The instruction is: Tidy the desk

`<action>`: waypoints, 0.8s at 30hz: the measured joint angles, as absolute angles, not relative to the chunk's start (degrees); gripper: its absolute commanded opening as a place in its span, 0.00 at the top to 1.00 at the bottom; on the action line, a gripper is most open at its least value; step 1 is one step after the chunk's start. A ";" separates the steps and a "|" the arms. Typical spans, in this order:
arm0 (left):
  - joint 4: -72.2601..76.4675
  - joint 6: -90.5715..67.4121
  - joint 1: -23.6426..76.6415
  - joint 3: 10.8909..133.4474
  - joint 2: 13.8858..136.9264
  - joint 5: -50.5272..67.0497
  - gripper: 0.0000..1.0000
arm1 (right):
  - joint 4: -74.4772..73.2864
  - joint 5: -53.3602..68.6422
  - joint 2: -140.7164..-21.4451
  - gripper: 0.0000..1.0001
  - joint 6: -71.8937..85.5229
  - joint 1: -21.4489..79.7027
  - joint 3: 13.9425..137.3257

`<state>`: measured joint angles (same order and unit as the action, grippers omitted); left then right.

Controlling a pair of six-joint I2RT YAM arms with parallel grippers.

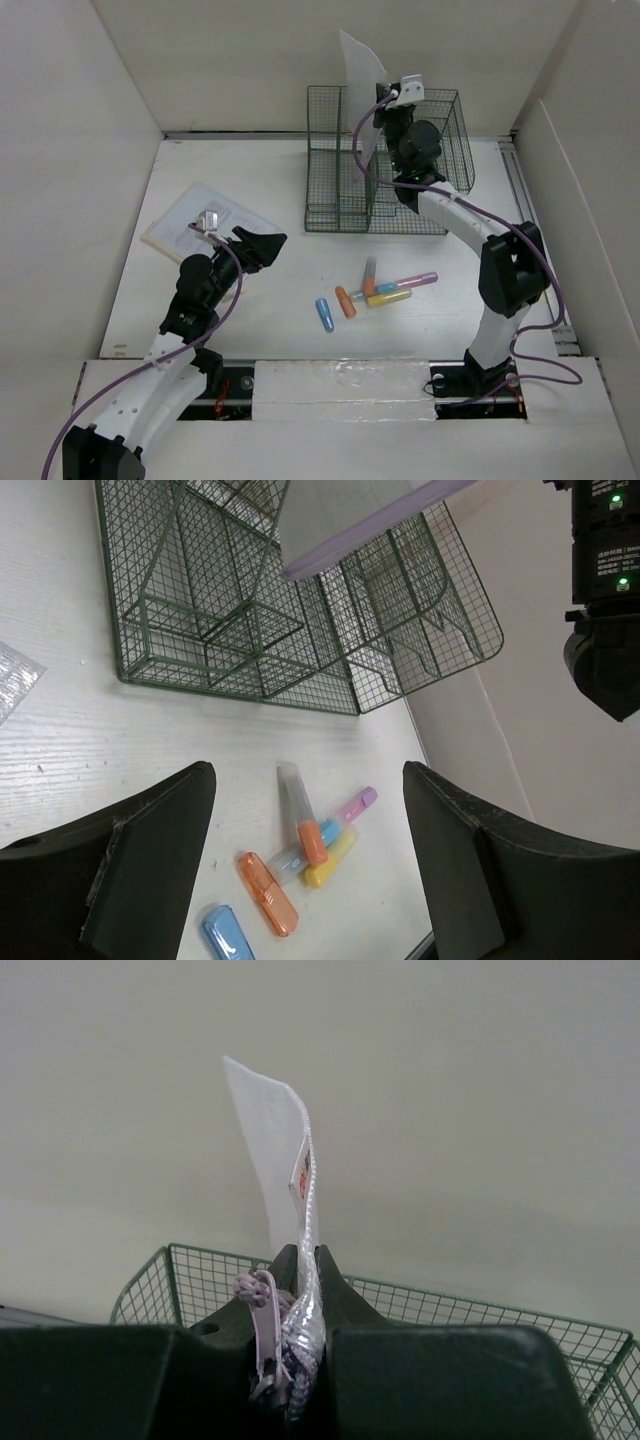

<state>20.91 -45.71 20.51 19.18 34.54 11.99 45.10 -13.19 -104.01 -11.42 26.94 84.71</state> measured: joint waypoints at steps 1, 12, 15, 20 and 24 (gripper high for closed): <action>20.91 -45.74 20.51 19.18 34.54 11.97 0.29 | 45.71 -13.39 -104.33 1.00 -11.60 26.94 84.47; 20.78 -45.71 20.51 19.18 34.68 11.53 0.29 | 49.12 -16.08 -105.51 1.00 -10.37 28.73 75.90; 20.71 -45.71 20.51 19.18 34.70 11.51 0.29 | 49.98 -16.75 -105.54 0.99 -9.47 29.08 74.08; 20.29 -45.74 20.51 19.18 34.28 11.35 0.29 | 50.92 -17.43 -105.54 0.54 -7.81 29.34 72.05; 19.81 -45.71 20.51 19.18 33.63 10.72 0.29 | 49.45 -18.52 -105.25 0.24 -6.44 29.34 72.05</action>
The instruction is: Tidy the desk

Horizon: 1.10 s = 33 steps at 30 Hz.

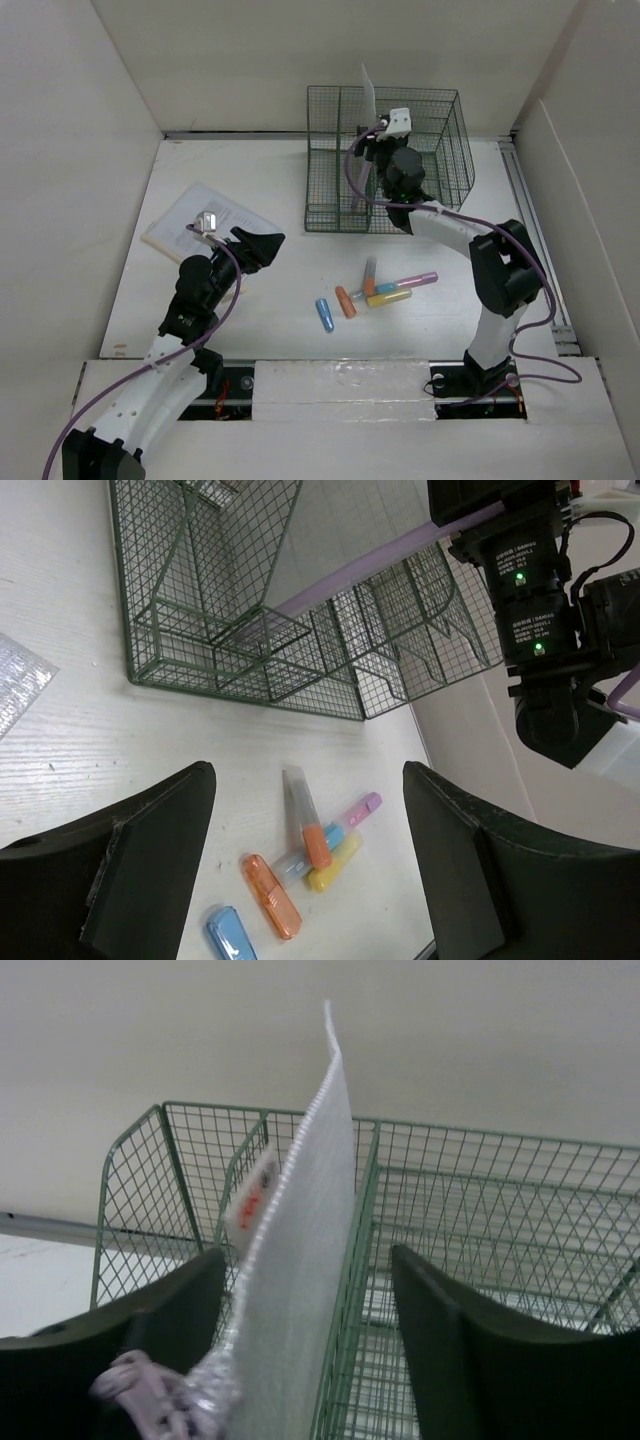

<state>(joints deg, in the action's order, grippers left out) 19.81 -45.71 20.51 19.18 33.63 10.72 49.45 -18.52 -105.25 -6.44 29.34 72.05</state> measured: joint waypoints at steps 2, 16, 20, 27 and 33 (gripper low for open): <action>19.40 -45.71 20.51 19.18 33.56 10.39 0.29 | 47.40 -19.29 -104.62 0.14 -5.89 29.32 72.10; 1.80 -49.10 20.53 29.39 41.47 -7.46 0.42 | 30.98 -17.74 -81.69 0.00 2.22 28.10 72.16; -9.23 -55.57 20.53 34.70 47.24 -20.53 0.34 | 28.36 -14.96 -75.33 0.00 5.32 26.89 69.10; -16.12 -62.19 14.46 33.30 54.54 -27.11 0.35 | 24.93 -8.67 -71.20 0.00 10.39 24.88 61.08; -15.88 -64.27 7.22 31.92 61.98 -28.38 0.35 | 22.81 -2.79 -71.13 0.00 12.71 23.29 59.00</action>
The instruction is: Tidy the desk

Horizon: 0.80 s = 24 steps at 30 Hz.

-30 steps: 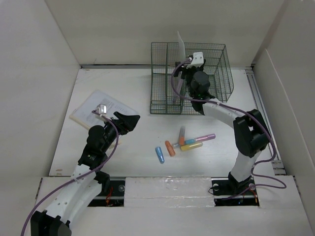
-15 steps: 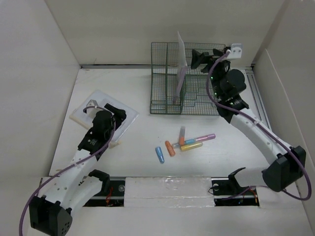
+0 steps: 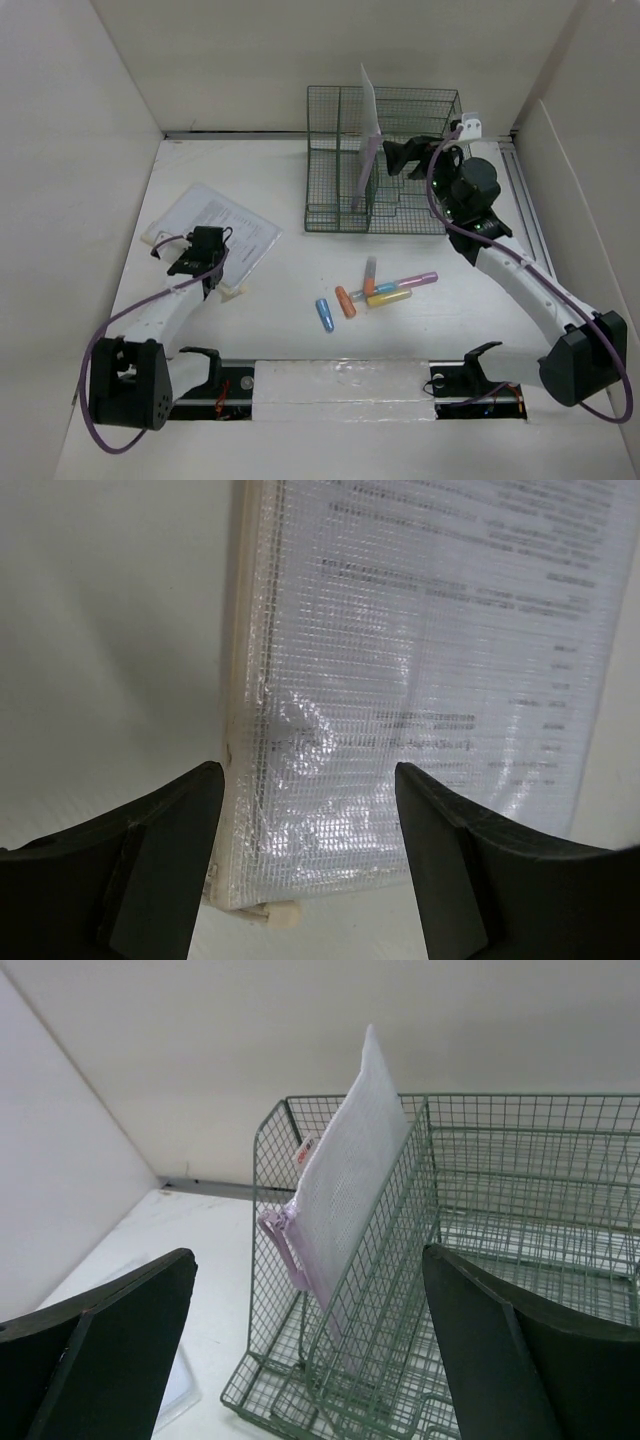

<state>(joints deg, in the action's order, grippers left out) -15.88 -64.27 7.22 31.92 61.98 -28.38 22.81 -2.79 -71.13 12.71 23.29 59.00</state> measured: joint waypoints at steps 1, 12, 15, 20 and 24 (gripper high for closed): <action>-15.75 -64.62 7.14 31.97 63.46 -28.34 0.36 | 22.63 -1.65 -70.89 0.00 13.10 22.92 59.00; -12.01 -66.35 2.70 33.17 75.31 -26.79 0.49 | 23.00 4.10 -67.05 0.00 15.66 21.04 56.84; -9.93 -66.00 2.50 31.57 74.28 -26.50 0.58 | 22.96 4.80 -67.05 0.00 16.32 21.06 56.75; -5.26 -64.73 2.50 26.46 69.93 -23.97 0.92 | 22.94 4.93 -67.05 0.00 16.51 21.87 56.73; -2.59 -63.37 2.50 25.82 70.46 -21.87 1.00 | 22.79 4.43 -67.02 0.00 16.38 23.42 56.73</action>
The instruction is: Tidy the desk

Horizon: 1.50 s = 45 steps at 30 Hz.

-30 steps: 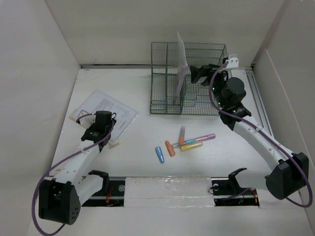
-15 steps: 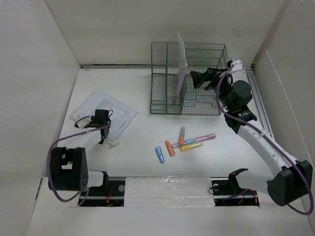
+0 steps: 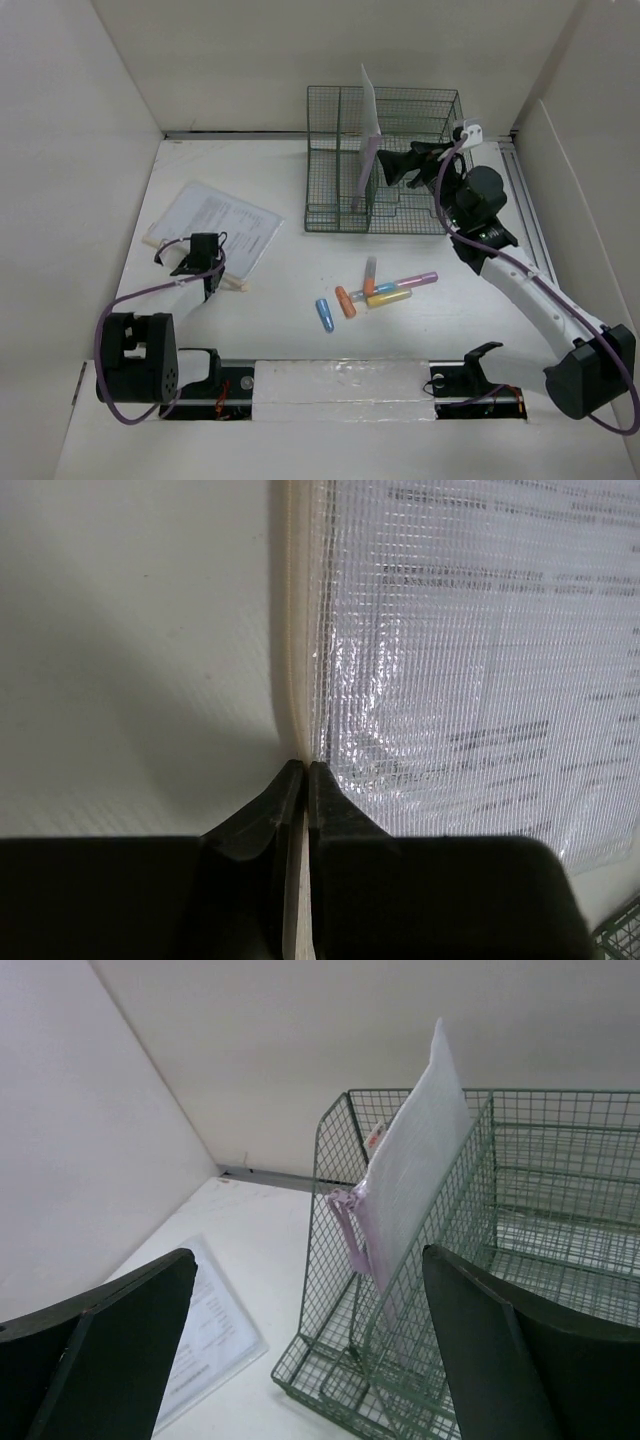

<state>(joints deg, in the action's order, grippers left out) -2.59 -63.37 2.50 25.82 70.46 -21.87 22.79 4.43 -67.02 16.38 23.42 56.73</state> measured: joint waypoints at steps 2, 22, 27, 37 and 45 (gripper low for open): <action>-0.99 -62.13 2.50 25.82 71.09 -20.86 1.00 | 22.63 3.81 -67.00 0.00 16.21 24.60 56.73; 1.39 -47.81 3.05 20.08 43.33 -9.80 1.00 | 25.76 6.24 -80.36 0.09 -6.09 55.86 55.79; -1.19 -46.37 3.05 21.50 41.08 -6.68 1.00 | 25.56 5.17 -88.99 0.00 -9.28 61.34 55.99; -3.64 -44.36 3.68 25.65 37.04 0.43 1.00 | 28.91 -0.36 -103.00 0.00 -12.64 64.64 63.05; -7.94 -42.78 3.68 26.76 34.72 4.21 1.00 | 31.00 -5.69 -110.72 0.30 -15.18 63.96 71.13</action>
